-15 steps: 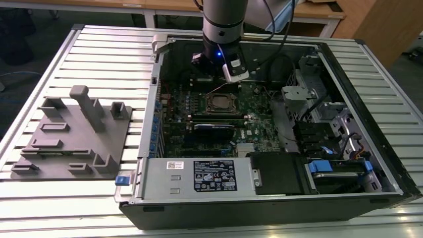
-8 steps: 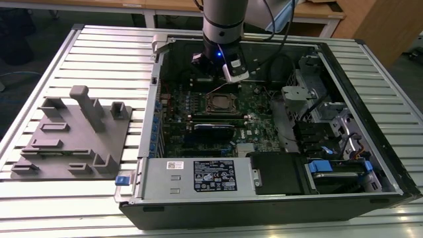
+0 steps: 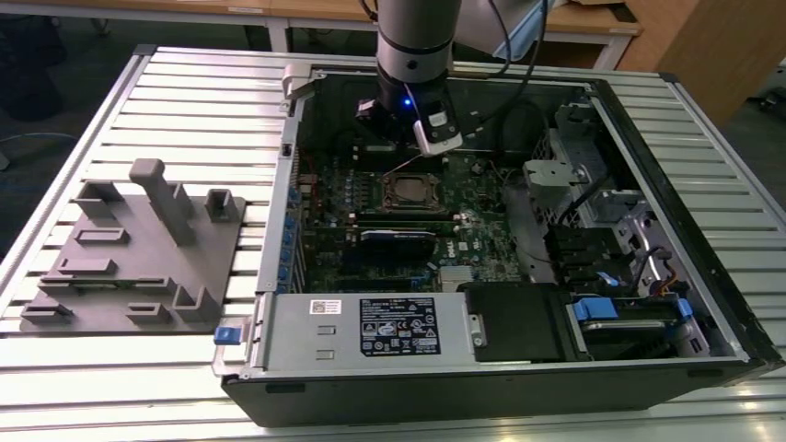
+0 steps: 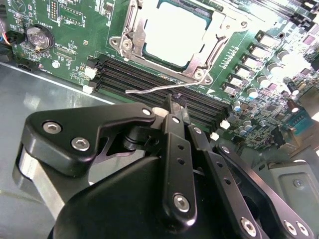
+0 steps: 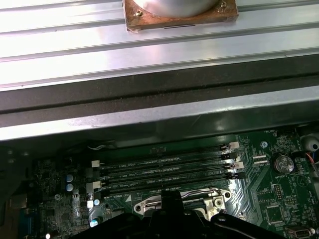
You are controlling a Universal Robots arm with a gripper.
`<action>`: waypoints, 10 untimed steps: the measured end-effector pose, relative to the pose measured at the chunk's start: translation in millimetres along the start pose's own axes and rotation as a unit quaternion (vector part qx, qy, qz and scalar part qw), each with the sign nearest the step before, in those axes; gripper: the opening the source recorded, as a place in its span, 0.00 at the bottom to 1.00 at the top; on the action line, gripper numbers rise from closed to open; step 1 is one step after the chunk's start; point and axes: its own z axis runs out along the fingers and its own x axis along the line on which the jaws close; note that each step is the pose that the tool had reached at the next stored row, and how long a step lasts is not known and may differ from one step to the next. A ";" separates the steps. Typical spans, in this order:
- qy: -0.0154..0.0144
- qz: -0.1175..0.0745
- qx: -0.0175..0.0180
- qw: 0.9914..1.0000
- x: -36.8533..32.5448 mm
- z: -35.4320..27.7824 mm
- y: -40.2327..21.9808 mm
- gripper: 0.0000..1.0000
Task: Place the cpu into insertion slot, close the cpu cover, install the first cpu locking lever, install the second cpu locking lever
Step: 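Install the first cpu locking lever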
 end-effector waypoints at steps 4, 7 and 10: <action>0.000 0.000 0.000 1.000 0.0 0.1 0.0 0.11; 0.000 0.000 0.000 1.000 0.0 1.4 -0.3 0.11; 0.000 0.000 0.000 1.000 0.0 1.3 -0.4 0.11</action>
